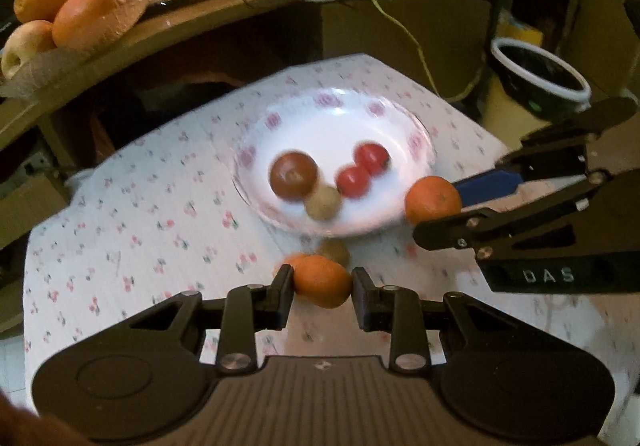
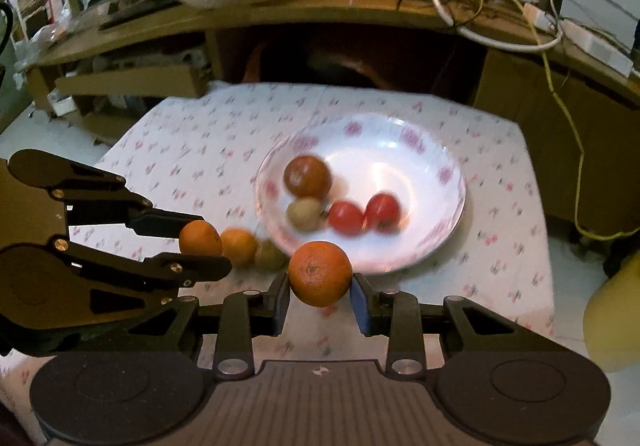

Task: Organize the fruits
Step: 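Grasp an orange with the right tool while the left tool grasps another orange, then carry both oranges over the plate and open both tools to drop them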

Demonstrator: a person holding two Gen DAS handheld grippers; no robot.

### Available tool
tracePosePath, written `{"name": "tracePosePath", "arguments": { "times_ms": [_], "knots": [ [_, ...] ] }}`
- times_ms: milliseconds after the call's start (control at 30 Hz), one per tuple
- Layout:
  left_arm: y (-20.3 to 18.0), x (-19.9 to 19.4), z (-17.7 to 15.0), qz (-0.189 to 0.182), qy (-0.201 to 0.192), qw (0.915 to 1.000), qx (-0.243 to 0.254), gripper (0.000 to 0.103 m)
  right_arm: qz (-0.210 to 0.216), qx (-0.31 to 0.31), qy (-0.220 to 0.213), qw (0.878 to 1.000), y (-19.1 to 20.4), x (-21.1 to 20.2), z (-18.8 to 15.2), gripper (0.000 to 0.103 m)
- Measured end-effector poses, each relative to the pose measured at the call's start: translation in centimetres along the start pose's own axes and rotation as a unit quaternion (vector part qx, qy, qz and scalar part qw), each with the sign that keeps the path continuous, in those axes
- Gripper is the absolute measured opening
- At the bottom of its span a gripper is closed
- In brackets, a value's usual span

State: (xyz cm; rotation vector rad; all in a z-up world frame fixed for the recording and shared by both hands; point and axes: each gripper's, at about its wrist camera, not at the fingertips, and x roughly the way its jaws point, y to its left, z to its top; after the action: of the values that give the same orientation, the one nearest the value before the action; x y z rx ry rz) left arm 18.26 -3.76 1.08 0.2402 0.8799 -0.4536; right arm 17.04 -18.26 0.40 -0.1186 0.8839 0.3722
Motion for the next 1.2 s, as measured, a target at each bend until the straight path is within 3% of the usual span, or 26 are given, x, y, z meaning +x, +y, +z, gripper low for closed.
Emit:
{"name": "tracePosePath", "arguments": {
  "times_ms": [567, 1200],
  "knots": [
    [1.0, 4.8, 7.1, 0.019, -0.039, 0.9991, -0.006, 0.036, -0.045, 0.025, -0.012, 0.999, -4.0, 3.6, 3.8, 0.033],
    [2.3, 8.8, 8.1, 0.015, -0.026, 0.9992, -0.026, 0.036, -0.056, 0.023, -0.012, 0.998, -5.5, 6.5, 5.3, 0.035]
  ]
}}
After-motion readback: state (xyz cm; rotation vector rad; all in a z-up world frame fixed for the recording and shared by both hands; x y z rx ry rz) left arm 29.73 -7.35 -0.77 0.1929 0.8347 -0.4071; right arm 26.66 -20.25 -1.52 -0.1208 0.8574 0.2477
